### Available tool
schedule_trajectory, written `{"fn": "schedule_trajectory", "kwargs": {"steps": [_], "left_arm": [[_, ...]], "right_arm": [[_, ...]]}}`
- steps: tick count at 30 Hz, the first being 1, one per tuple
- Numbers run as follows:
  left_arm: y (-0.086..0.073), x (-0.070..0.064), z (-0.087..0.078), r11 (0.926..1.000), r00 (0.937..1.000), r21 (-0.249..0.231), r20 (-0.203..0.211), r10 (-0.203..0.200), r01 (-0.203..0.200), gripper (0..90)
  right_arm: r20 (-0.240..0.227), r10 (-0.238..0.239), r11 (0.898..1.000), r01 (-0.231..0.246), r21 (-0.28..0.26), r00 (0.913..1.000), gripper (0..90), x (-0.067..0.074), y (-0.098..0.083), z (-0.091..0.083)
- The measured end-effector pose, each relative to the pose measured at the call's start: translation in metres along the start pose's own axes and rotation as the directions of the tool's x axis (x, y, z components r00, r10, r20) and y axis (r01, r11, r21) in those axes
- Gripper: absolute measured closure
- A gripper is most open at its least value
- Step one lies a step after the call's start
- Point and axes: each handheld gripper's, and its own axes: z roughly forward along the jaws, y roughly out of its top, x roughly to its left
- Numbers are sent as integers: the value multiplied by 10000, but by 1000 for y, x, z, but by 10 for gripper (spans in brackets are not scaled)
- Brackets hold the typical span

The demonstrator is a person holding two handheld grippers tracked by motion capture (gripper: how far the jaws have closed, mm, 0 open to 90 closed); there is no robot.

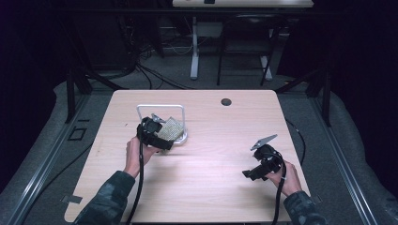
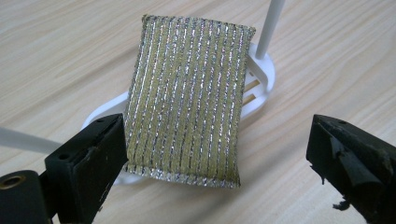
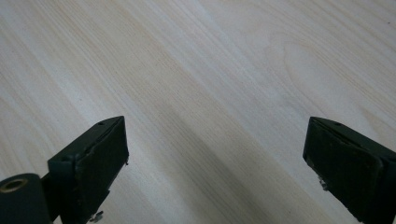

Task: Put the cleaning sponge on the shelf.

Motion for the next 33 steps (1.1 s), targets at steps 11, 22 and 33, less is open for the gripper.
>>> {"fn": "schedule_trajectory", "kwargs": {"steps": [11, 22, 33], "left_arm": [[-21, 0, -34, 9988, 9999, -472, -134, 99, -106, 44], [-45, -2, -56, 9981, 9993, -567, -292, 212, -228, 41], [-75, -4, -70, 9992, 9989, -308, -394, 257, -269, 22]], "right_arm": [[33, 45, 10000, -45, 17, 10000, 68, 0, 0, -1], [49, 3, 10000, -3, 9, 10000, 68, -1, -1, -2], [114, 11, 10000, -11, -28, 9999, 68, 0, -1, -3]]}}
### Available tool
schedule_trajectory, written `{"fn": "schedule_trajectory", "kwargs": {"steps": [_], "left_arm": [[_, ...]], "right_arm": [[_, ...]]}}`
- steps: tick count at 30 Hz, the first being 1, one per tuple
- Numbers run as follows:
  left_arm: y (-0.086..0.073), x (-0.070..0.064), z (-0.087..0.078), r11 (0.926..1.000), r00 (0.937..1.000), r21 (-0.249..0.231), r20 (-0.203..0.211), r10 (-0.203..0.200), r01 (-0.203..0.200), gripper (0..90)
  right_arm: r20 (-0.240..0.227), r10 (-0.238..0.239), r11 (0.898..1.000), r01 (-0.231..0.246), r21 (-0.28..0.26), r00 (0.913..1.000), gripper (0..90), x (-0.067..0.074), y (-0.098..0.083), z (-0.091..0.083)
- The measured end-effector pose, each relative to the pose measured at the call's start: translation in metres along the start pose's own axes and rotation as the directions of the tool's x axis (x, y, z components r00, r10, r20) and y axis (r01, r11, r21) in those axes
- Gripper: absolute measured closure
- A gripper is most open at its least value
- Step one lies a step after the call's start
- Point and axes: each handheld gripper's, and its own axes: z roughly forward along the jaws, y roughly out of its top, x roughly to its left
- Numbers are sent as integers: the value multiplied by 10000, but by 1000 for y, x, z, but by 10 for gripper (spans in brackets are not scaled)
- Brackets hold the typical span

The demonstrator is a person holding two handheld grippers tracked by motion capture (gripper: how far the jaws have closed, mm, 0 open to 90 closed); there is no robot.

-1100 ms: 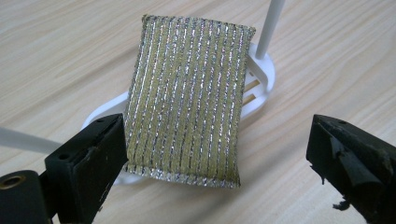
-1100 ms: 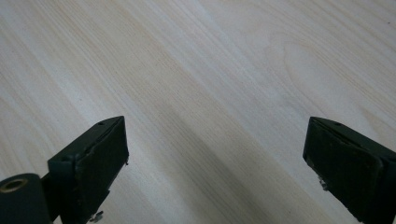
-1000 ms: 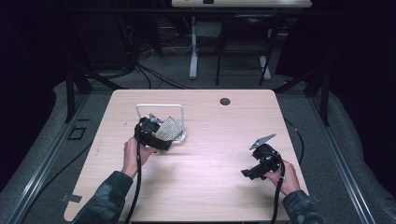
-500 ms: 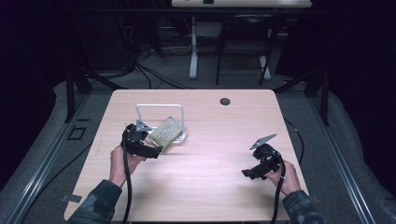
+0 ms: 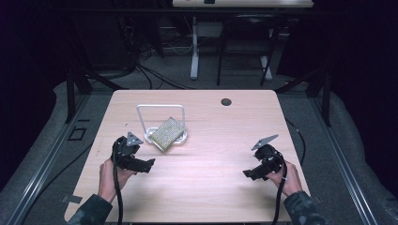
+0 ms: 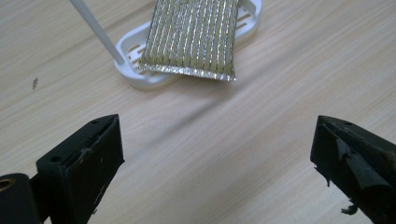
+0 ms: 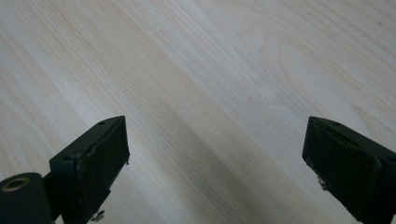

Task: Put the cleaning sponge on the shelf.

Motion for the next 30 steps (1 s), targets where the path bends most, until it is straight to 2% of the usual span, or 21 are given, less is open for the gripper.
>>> {"fn": "schedule_trajectory", "kwargs": {"steps": [3, 8, 14, 18, 24, 30], "left_arm": [[-9, -1, -4, 9999, 10000, 129, -81, 37, -36, 12], [-26, -2, -7, 9997, 9999, 195, -30, -119, 120, 1], [-41, -2, -7, 9981, 9992, 542, 255, -313, 299, 1], [-47, -3, -5, 9969, 9981, 605, 334, -523, 502, 1], [-49, -1, 1, 9958, 9982, 798, 363, -481, 451, 1], [-48, 1, 2, 9969, 9978, 628, 420, -506, 479, 0]], "right_arm": [[51, -21, 10000, 21, 3, 10000, 68, 0, 0, 0], [51, 1, 10000, -1, 28, 10000, 68, 1, 0, 0], [55, -36, 10000, 36, 31, 10000, 72, 2, 0, 1], [30, -1, 10000, 1, 92, 10000, 73, 2, -1, 2], [19, -70, 9998, 70, 168, 10000, 76, 1, -1, 4], [-91, 14, 9995, -11, 310, 10000, 81, 0, -4, 5]]}}
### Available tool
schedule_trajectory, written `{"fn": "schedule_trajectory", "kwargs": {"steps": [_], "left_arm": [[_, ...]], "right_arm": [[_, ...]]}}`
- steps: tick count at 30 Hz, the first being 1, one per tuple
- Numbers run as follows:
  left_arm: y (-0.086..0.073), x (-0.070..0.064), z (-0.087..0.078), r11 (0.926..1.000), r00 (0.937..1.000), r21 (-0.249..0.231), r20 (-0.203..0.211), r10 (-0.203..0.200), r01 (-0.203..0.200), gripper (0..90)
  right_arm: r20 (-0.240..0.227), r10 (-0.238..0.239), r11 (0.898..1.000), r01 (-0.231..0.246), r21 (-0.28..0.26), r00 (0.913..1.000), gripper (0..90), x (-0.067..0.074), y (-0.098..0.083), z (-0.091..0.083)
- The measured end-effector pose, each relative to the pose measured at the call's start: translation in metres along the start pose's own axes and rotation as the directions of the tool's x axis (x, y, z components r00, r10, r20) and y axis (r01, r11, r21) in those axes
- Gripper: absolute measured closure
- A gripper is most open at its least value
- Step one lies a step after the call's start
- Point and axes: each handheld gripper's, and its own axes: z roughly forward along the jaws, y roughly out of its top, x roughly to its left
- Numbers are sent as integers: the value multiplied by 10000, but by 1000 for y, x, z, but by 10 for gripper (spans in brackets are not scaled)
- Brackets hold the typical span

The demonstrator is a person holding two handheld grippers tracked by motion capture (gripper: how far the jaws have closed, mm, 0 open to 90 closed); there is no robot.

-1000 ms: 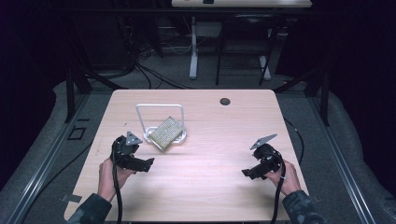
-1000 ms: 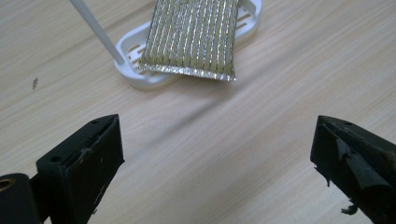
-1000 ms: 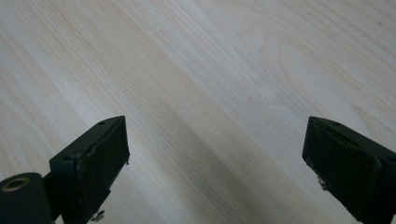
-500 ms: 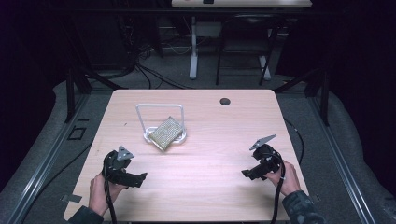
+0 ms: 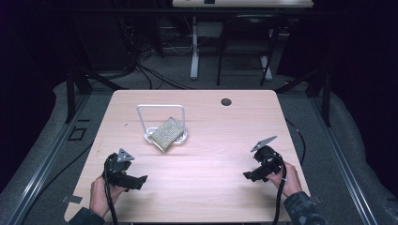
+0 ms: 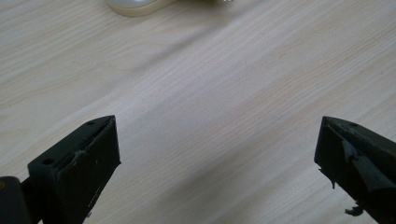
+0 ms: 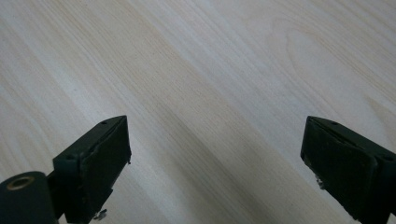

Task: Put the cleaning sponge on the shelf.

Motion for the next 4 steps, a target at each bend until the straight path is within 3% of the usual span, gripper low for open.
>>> {"fn": "schedule_trajectory", "kwargs": {"steps": [4], "left_arm": [[0, -1, 1, 9999, 9999, 58, 47, 112, -112, 0]], "right_arm": [[68, -5, 10000, 6, -26, 10000, 87, 0, 0, 0]]}}
